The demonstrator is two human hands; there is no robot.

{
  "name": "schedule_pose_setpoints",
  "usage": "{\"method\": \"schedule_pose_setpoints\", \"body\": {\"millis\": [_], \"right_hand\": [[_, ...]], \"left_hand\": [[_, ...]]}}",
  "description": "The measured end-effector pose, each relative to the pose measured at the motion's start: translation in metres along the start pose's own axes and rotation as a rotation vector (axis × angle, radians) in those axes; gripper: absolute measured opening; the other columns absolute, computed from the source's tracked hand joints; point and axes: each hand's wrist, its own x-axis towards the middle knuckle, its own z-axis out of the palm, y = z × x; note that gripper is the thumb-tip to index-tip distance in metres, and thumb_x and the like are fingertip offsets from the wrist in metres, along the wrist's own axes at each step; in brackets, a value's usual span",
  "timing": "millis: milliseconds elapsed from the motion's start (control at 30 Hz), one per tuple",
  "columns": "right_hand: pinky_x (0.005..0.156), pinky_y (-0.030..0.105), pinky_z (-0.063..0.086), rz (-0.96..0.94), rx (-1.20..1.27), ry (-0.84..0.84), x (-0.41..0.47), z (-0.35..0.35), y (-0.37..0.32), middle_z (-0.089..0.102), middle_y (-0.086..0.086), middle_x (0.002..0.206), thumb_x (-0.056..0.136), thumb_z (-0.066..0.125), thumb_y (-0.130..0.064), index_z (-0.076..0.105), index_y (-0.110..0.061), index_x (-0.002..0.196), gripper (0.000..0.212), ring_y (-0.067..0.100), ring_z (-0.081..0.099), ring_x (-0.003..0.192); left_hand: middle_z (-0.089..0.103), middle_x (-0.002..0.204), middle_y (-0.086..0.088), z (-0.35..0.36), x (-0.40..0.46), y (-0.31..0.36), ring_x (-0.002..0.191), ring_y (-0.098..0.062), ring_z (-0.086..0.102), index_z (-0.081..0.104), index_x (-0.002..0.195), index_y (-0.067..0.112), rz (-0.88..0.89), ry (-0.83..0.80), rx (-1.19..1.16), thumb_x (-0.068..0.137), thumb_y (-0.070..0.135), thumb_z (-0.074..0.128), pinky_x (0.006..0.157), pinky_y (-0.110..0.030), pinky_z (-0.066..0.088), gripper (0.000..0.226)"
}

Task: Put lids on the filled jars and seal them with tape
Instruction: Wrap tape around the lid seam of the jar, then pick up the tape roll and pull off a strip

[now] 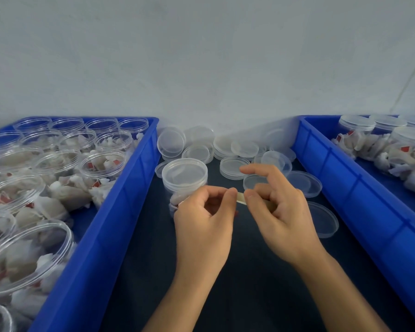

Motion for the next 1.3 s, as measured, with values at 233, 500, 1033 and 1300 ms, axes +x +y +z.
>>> {"method": "schedule_pose_setpoints", "body": {"millis": [233, 500, 1033, 1300], "right_hand": [[0.049, 0.031, 0.041, -0.003, 0.141, 0.043, -0.001, 0.001, 0.001, 0.048, 0.010, 0.054, 0.097, 0.059, -0.024, 0.061, -0.040, 0.124, 0.031, 0.024, 0.043, 0.045], [0.060, 0.020, 0.039, -0.007, 0.162, 0.000, -0.001, 0.002, 0.005, 0.050, 0.011, 0.054, 0.100, 0.059, -0.028, 0.063, -0.040, 0.126, 0.029, 0.025, 0.042, 0.048], [0.069, 0.041, 0.047, 0.001, -0.469, -0.351, -0.007, 0.025, 0.017, 0.060, -0.015, 0.088, 0.109, 0.039, -0.041, 0.032, -0.039, 0.147, 0.039, 0.014, 0.061, 0.087], [0.109, 0.022, 0.037, 0.062, -0.390, -0.458, -0.011, 0.042, 0.024, 0.055, -0.015, 0.130, 0.106, 0.055, -0.034, 0.058, -0.030, 0.134, 0.029, 0.007, 0.043, 0.128]], "left_hand": [[0.080, 0.094, -0.018, 0.005, 0.000, 0.006, 0.089, -0.034, 0.081, 0.062, 0.112, -0.002, -0.295, -0.043, -0.438, 0.099, 0.014, 0.075, 0.079, -0.049, 0.068, 0.024], [0.077, 0.099, -0.023, 0.007, -0.001, 0.003, 0.095, -0.035, 0.078, 0.059, 0.119, 0.008, -0.474, -0.116, -0.774, 0.100, 0.006, 0.067, 0.082, -0.038, 0.065, 0.020], [0.062, 0.116, -0.013, -0.032, 0.022, -0.023, 0.107, -0.030, 0.056, 0.066, 0.117, 0.002, 0.630, 0.462, 0.495, 0.092, 0.016, 0.068, 0.088, -0.044, 0.049, 0.029], [0.056, 0.142, 0.000, -0.042, 0.036, -0.053, 0.134, -0.014, 0.054, 0.062, 0.139, 0.020, 0.343, 0.103, 0.257, 0.096, 0.029, 0.069, 0.108, -0.029, 0.048, 0.045]]}}
